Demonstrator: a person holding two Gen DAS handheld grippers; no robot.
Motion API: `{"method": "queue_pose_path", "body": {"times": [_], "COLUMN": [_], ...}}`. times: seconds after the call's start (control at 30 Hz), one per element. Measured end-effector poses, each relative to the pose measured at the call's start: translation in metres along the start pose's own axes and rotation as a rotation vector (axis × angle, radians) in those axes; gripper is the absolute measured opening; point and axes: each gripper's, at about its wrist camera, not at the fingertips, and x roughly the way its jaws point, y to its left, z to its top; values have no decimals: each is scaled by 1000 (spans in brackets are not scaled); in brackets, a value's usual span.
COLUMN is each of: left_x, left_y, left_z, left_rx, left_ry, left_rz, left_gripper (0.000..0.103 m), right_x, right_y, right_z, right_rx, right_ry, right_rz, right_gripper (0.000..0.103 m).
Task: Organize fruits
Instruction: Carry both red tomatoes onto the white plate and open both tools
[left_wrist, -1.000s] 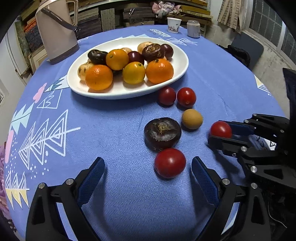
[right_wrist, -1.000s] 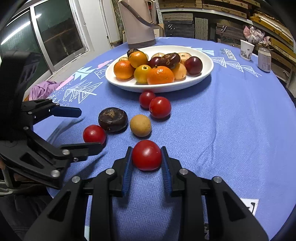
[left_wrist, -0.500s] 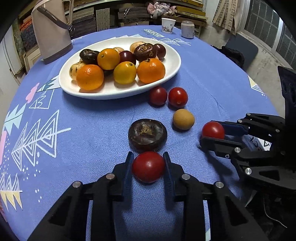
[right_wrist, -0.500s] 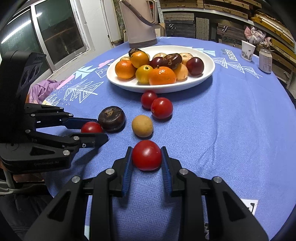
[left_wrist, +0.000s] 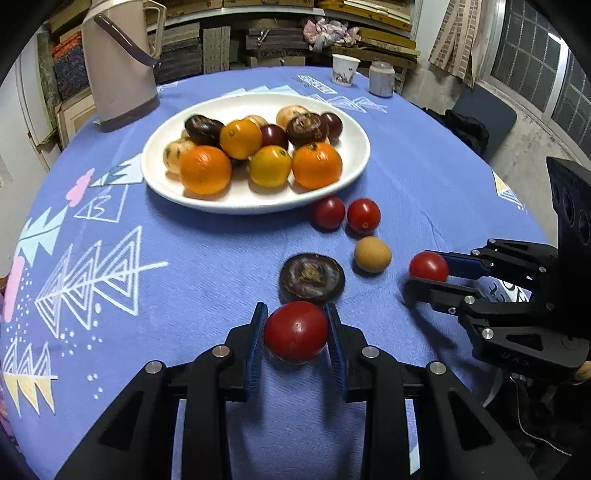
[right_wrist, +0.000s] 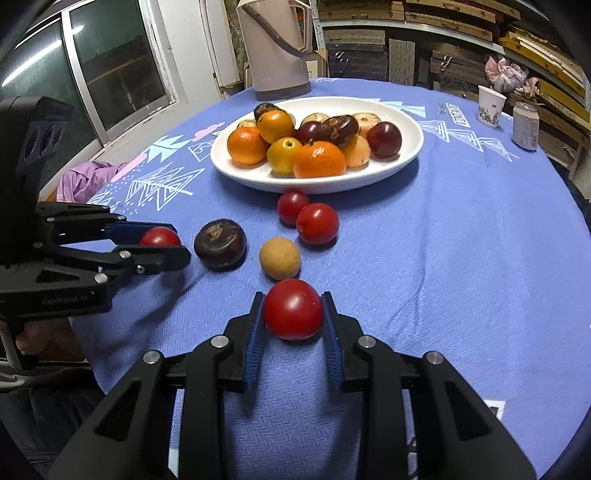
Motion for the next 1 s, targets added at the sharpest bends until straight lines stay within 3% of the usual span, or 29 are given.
{"method": "queue_pose_path", "body": {"times": [0.33, 0.57, 1.0], "left_x": [-12, -17, 21], "left_y": [13, 27, 70], "left_z": [24, 66, 144], "left_rx": [-2, -20, -148], "left_ry": [-38, -86, -81], "left_rz": [53, 86, 158], "left_gripper": [32, 32, 32], "right_x": [-22, -34, 22], "right_y": [-6, -12, -28], "right_z": [29, 73, 151], "right_rx": [-22, -28, -10], "right_ry": [-75, -154, -132], "right_rz": [-17, 1, -23], "right_gripper": [29, 29, 29]}}
